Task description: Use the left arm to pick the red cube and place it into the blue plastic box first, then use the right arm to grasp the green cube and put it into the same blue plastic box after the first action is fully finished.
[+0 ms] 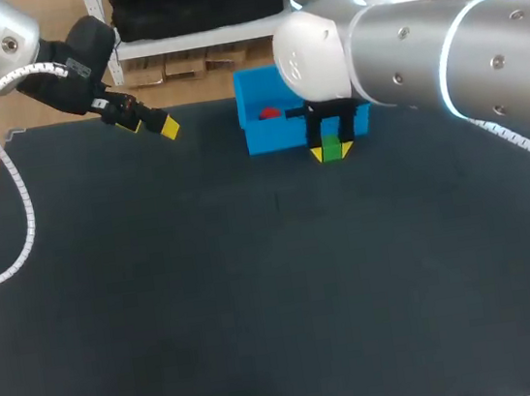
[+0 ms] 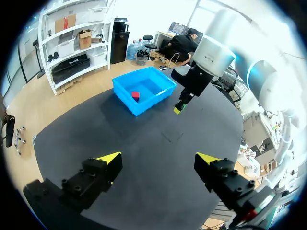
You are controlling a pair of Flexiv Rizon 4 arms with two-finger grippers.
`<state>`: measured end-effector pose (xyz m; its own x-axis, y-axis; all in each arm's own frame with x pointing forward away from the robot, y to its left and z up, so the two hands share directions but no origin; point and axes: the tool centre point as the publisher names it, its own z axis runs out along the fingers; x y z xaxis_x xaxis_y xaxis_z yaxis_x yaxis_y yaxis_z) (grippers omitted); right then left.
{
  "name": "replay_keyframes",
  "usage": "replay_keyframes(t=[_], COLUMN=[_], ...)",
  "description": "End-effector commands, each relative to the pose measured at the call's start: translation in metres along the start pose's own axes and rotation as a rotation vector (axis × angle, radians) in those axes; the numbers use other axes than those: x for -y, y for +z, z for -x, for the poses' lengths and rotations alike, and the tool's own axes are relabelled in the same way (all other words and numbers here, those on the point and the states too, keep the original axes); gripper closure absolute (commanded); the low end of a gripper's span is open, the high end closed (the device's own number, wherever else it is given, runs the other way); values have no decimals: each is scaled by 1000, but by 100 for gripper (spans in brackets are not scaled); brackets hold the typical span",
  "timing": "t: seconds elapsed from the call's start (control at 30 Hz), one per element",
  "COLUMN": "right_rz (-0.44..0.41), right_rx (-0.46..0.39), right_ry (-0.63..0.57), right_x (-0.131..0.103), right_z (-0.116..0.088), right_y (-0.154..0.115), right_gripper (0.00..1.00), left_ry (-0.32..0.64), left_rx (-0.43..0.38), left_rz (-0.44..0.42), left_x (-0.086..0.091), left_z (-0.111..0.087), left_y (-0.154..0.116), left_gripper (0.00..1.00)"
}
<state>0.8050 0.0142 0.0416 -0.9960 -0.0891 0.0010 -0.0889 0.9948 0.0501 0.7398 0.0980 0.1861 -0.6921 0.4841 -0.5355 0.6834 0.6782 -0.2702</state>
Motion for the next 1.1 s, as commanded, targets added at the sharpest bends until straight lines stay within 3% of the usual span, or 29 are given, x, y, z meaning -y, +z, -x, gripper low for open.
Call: replay_keyframes(t=[0.03, 1.1], right_rz=[8, -63], right_rx=[24, 111], right_ry=[-1, -38], right_x=[3, 19], right_z=[-12, -26], right_y=[-12, -87], right_gripper=[100, 100], left_ry=[3, 3], left_rx=[5, 5], left_rz=[-3, -3], left_x=[-1, -1], left_z=[-1, -1], left_y=[0, 0], left_gripper=[0, 0])
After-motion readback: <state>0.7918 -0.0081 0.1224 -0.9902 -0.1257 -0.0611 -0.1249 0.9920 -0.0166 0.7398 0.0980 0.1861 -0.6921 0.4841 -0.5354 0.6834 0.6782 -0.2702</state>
